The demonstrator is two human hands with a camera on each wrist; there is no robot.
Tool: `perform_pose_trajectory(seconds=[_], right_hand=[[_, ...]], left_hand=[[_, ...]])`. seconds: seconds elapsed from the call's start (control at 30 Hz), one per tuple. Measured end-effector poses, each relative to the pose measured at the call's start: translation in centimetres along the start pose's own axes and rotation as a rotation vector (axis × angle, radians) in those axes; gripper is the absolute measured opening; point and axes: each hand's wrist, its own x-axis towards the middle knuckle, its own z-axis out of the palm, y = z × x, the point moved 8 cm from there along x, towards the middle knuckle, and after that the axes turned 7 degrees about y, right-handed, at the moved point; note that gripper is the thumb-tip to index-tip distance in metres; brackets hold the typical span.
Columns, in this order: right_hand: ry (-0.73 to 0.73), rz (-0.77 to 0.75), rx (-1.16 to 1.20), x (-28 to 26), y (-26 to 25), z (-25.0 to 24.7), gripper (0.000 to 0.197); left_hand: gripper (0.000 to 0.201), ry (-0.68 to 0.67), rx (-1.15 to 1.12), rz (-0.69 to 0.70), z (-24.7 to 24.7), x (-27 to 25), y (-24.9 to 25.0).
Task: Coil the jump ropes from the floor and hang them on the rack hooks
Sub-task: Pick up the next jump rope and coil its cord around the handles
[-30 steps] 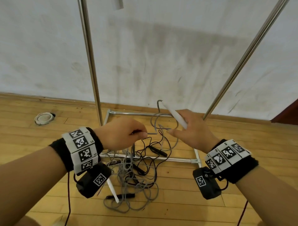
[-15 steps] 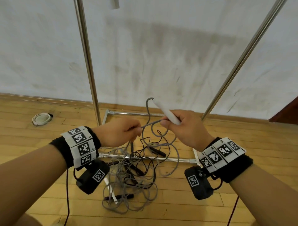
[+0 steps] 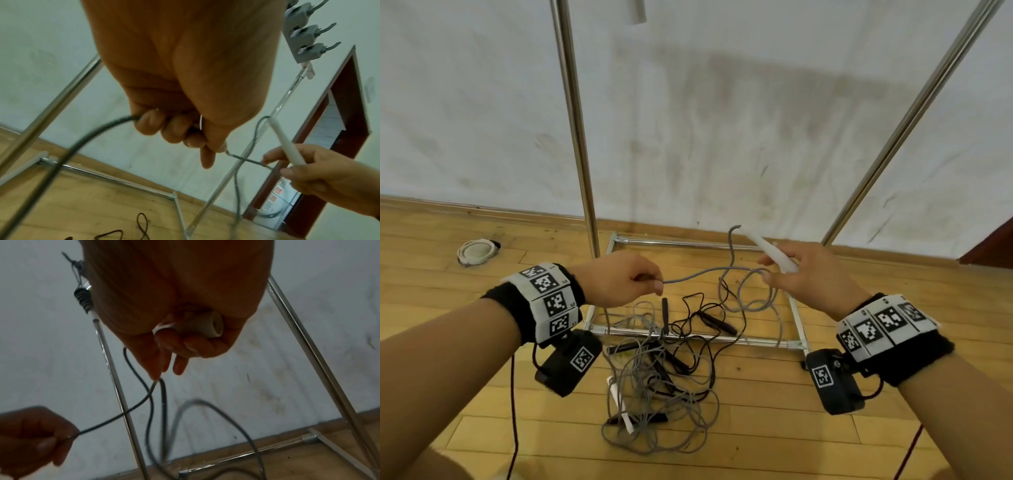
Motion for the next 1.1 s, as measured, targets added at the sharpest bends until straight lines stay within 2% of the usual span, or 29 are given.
perform_pose_trajectory(seconds=[0.1, 0.27, 0.37, 0.5, 0.57, 0.7, 0.83, 0.93, 1.1], right_hand=[[-0.002, -0.027, -0.041, -0.3, -0.6, 0.9, 0.023], [-0.039, -0.093, 0.178, -1.3, -3.4, 2.9, 0.02], [-0.053, -0.207, 0.149, -1.8, -5.6, 3.9, 0.015], [-0.089, -0.251, 0.158, -1.9, -6.8, 4.7, 0.01], [-0.114, -0.25, 0.141, -2.0, -6.9, 5.2, 0.008], [-0.071, -0.188, 0.137, -1.8, -6.4, 5.3, 0.006], [0.03, -0.199, 0.178, -1.4, -6.3, 3.4, 0.012], [0.105, -0.207, 0.198, -1.1, -5.9, 1.5, 0.018], [0.239, -0.17, 0.178, -0.4, -4.5, -1.9, 0.016]], left_hand=[[0.022, 0.004, 0.037, 0.069, 0.2, -0.1, 2.4], [0.027, 0.044, 0.109, 0.217, 0.0, -0.5, 7.1], [0.029, 0.087, 0.085, 0.267, -0.6, -0.8, 8.7], [0.031, 0.204, 0.006, 0.193, -2.0, -1.0, 8.0], [0.028, 0.215, -0.085, 0.146, -2.1, -1.1, 7.2], [0.024, 0.088, -0.045, 0.099, -0.9, -1.3, 5.6], [0.023, -0.076, -0.081, 0.027, 0.7, -1.9, 3.1], [0.024, -0.116, -0.084, -0.005, 1.0, -2.3, 1.7], [0.029, -0.189, 0.088, -0.033, 1.6, -2.8, -0.4]])
